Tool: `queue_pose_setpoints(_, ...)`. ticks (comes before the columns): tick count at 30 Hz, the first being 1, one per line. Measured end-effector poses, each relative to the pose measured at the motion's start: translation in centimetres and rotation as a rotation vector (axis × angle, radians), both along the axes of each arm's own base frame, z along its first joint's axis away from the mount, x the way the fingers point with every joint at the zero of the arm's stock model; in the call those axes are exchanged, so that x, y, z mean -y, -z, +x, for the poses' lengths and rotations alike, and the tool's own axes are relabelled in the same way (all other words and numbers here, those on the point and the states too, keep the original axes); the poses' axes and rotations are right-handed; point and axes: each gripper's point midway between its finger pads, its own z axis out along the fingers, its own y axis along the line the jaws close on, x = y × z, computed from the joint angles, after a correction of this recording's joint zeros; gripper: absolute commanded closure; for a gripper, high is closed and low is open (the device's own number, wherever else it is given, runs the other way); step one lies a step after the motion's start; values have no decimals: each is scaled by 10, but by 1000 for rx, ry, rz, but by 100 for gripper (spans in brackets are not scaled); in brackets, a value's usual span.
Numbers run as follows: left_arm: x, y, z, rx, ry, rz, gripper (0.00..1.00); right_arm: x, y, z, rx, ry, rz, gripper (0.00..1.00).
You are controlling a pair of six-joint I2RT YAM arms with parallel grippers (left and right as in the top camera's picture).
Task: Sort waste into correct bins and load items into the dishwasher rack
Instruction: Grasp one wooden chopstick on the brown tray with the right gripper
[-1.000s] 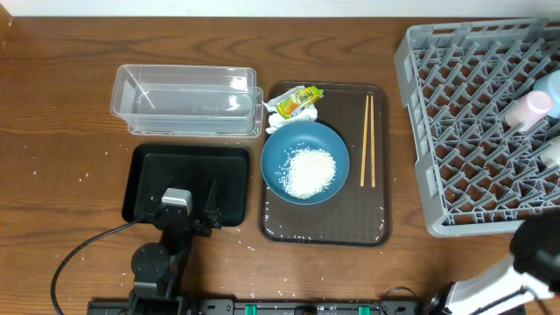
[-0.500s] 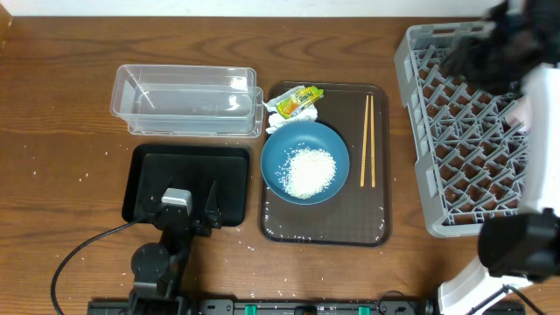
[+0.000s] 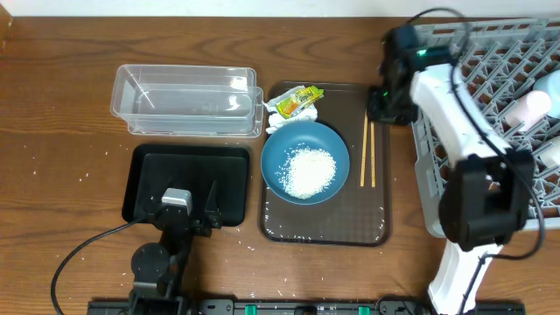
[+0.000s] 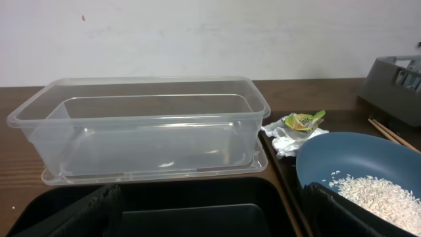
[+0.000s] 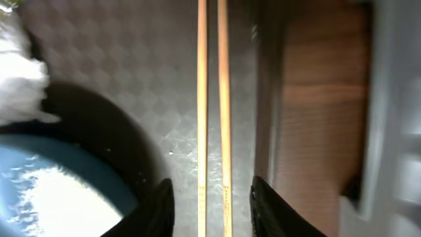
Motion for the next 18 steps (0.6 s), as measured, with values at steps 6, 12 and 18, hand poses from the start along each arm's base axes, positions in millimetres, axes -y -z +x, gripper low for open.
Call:
queue_pose_setpoints(6, 0, 0, 0, 0, 0, 0, 10, 4, 42, -13, -86, 24, -82, 68)
queue_pose_setpoints(12, 0, 0, 0, 0, 0, 0, 10, 11, 60, -12, -82, 42, -113, 67)
queue_pose_setpoints(18, 0, 0, 0, 0, 0, 0, 10, 9, 71, -8, -53, 36, -96, 67)
